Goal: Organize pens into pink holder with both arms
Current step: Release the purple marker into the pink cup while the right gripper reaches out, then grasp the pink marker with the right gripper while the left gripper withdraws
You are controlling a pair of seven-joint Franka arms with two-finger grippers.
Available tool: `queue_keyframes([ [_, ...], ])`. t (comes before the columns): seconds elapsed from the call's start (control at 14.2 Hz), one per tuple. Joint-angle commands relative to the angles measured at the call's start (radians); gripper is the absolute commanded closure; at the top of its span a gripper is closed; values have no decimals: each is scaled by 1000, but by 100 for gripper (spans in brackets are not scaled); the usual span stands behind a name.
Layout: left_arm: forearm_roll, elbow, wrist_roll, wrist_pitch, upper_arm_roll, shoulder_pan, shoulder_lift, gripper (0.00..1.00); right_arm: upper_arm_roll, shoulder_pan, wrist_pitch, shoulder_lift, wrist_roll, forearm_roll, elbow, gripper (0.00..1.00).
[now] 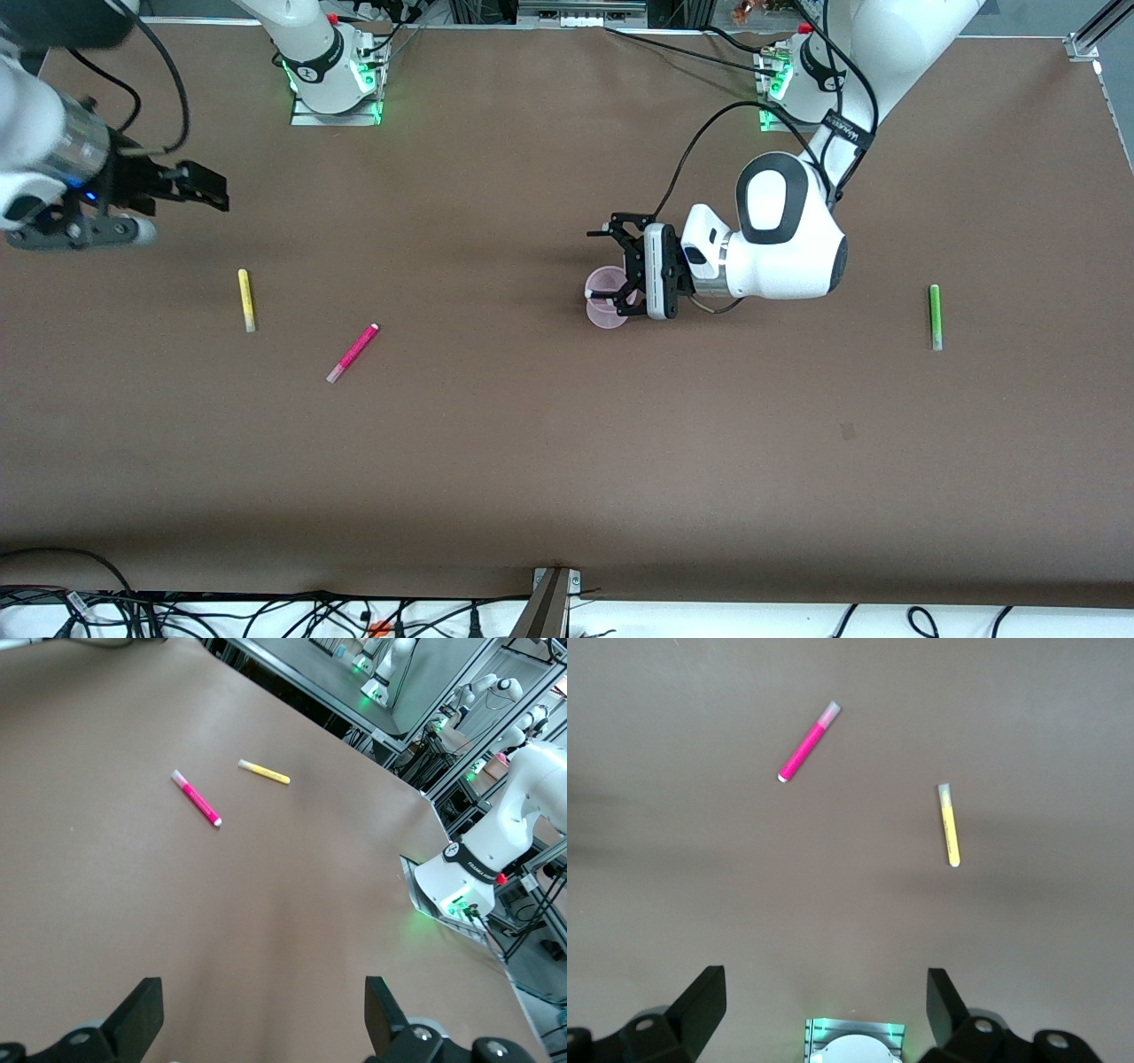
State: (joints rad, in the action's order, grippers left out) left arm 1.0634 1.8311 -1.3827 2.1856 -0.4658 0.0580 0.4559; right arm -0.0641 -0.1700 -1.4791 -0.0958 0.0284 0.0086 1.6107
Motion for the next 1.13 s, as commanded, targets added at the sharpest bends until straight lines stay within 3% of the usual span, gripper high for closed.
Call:
queue_keyframes([
  [0.0,-133,4,170,-27,7,-33,-28,0,1,-11,8,-18,10,-12,-6,0],
  [0.14,-270,4,357,-33,9,-55,-40,0,0,-13,-56,-19,28,-7,67,0],
  [0.42,-707,-25,687,-94,53,-84,-23,0,-3,-9,-290,-24,117,40,274,0],
  [0.63,-879,-154,931,-321,73,-90,-25,0,-2,-13,-574,-126,153,151,412,0],
  [0.85,-1165,-240,1140,-411,84,-93,-37,0,1,-66,-758,-241,266,168,433,0],
  [1.06,-1208,-338,1199,-480,122,-125,-40,0,1,-115,-912,-355,376,169,431,1],
])
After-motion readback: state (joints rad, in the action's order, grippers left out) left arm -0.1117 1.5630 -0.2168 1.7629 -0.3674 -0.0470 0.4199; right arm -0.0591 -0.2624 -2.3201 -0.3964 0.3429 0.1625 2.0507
